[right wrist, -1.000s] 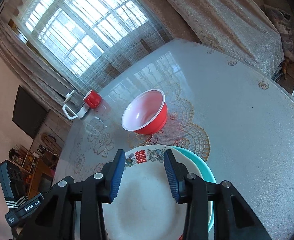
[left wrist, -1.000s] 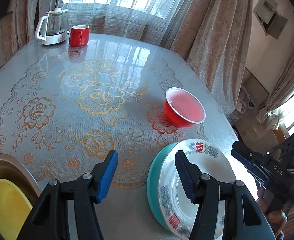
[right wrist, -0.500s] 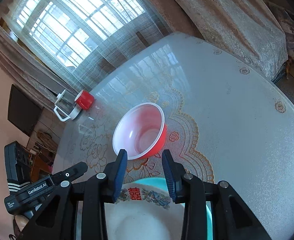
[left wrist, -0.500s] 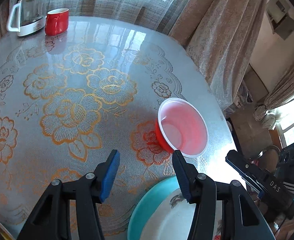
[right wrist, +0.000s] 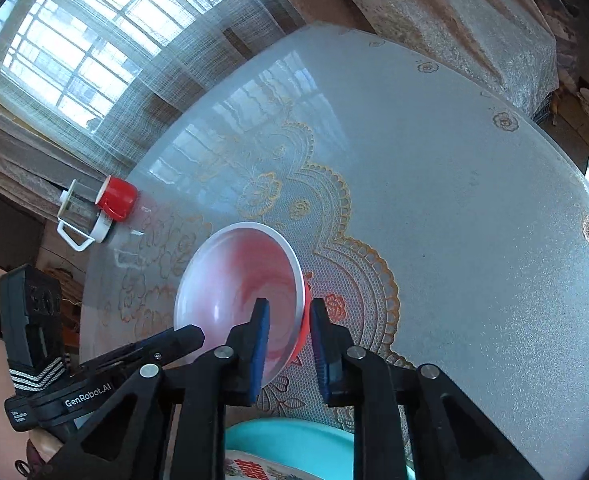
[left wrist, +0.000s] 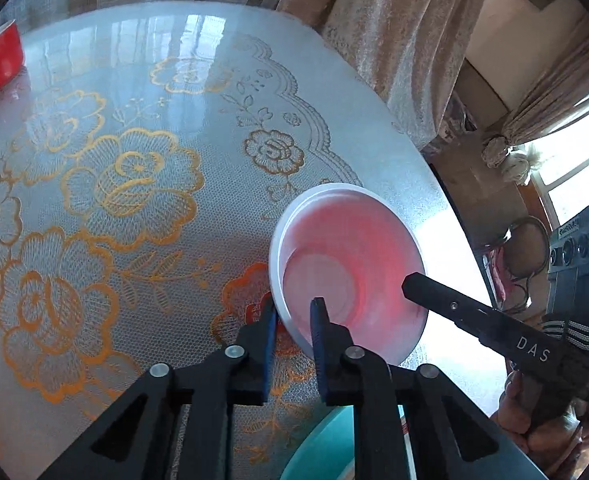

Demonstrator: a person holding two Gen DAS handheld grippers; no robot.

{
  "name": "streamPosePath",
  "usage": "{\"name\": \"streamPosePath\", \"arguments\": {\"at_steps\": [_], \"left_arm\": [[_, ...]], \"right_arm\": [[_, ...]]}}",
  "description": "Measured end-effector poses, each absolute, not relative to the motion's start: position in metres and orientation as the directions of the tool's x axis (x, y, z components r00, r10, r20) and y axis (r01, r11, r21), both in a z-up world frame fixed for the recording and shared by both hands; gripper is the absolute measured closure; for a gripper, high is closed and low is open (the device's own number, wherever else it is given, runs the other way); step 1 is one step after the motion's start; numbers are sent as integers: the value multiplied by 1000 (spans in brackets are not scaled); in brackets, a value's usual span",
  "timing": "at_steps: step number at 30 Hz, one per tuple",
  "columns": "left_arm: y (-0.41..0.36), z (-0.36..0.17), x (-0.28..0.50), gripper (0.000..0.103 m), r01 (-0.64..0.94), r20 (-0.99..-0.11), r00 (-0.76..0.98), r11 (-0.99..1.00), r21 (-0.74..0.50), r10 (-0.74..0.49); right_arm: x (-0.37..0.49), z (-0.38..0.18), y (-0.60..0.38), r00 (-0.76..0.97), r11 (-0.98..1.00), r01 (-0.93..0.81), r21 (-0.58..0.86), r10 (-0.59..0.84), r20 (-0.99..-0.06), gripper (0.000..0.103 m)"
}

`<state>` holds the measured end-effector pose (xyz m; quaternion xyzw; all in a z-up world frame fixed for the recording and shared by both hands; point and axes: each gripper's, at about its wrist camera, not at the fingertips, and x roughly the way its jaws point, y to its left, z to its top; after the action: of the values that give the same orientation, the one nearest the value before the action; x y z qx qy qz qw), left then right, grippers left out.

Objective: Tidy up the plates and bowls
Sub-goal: 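Close the right gripper on the red bowl rim and lift it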

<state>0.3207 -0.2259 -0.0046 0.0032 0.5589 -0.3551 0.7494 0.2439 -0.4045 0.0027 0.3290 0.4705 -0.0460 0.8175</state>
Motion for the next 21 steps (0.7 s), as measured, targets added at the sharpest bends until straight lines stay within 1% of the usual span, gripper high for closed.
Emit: {"name": "streamPosePath", "arguments": {"at_steps": [2, 4, 6, 11, 15, 21], "left_arm": [[-219, -4, 314, 88, 517, -839, 135, 760, -395, -528], [-205, -4, 306, 88, 485, -847, 157, 786, -383, -509], [-186, 1, 294, 88, 460, -854, 204, 817, -347, -478], [-131, 19, 266, 87, 389, -889, 290, 892, -228, -354], [-89, 26, 258, 87, 316, -886, 341, 926, -206, -314], [-50, 13, 254, 87, 268, -893, 343, 941, -206, -293]], "right_arm": [[241, 4, -397, 564, 806, 369, 463, 202, -800, 91], [238, 4, -393, 568, 793, 352, 497, 241, -787, 91], [238, 9, -382, 567, 805, 304, 509, 277, -776, 91], [258, 23, -327, 493, 856, 183, 484, 346, -798, 91], [270, 24, -282, 449, 889, 100, 447, 360, -818, 91], [277, 11, -249, 386, 883, 54, 466, 412, -825, 86]]}}
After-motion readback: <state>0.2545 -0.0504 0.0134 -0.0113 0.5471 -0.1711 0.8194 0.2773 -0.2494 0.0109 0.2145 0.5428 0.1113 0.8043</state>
